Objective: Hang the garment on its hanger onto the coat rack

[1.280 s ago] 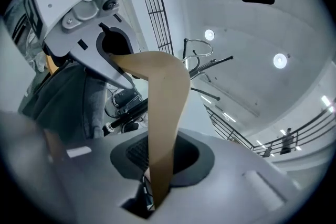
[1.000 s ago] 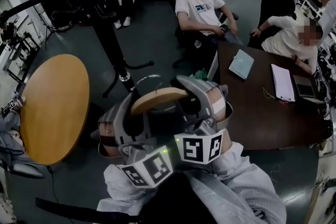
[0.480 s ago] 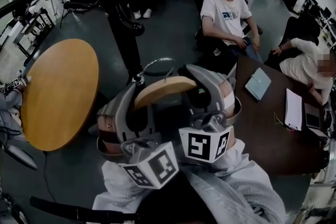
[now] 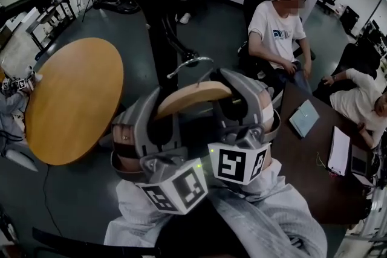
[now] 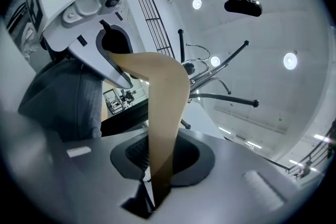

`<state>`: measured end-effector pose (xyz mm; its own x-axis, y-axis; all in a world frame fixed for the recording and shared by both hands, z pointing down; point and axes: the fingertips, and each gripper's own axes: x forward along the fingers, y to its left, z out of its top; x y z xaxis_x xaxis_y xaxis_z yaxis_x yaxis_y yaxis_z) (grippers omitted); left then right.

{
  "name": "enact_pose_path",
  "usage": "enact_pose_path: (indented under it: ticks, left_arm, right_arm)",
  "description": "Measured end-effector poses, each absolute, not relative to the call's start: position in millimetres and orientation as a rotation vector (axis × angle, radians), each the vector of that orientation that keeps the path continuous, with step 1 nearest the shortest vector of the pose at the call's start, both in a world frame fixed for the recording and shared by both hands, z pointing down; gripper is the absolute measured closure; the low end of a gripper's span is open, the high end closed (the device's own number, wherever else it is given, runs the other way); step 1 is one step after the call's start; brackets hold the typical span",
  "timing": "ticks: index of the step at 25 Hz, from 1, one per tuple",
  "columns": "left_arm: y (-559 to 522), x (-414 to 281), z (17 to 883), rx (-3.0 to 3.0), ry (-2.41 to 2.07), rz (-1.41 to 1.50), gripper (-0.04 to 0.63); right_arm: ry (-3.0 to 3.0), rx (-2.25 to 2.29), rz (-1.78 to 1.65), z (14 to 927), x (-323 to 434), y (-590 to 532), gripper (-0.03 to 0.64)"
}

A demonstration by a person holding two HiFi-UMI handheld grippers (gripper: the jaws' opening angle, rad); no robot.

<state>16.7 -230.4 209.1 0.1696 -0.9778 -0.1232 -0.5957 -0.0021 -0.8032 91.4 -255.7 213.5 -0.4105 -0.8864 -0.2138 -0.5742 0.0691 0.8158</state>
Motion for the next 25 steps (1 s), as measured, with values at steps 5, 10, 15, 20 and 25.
enact_pose_path:
  ticks: [5, 10, 15, 20, 25]
  left_arm:
    - [-239, 19, 211, -1.676, 1.567, -0.654, 0.511]
    - [-253, 11, 219, -1.667, 1.615, -0.701, 0.511]
    - [-274, 4, 236, -1.684, 1.652, -0.751, 0.511]
    - [-289, -1, 248, -1.68, 1.675, -0.793, 0.511]
    - [-299, -11, 260, -1.687, 1.69, -0.824, 0.511]
  right_arm:
    - [-2.06, 1.397, -1.303, 214, 92, -268, 0.56]
    - [-2.123, 1.33, -1.311, 221, 81, -287, 0.56]
    - [-2.165, 1.262, -1.273, 239, 73, -310, 0.561]
    - [-2.202, 1.219, -1.24, 253, 65, -326, 0.561]
    - [-2.23, 1.178, -1.212, 265, 55, -337, 0.561]
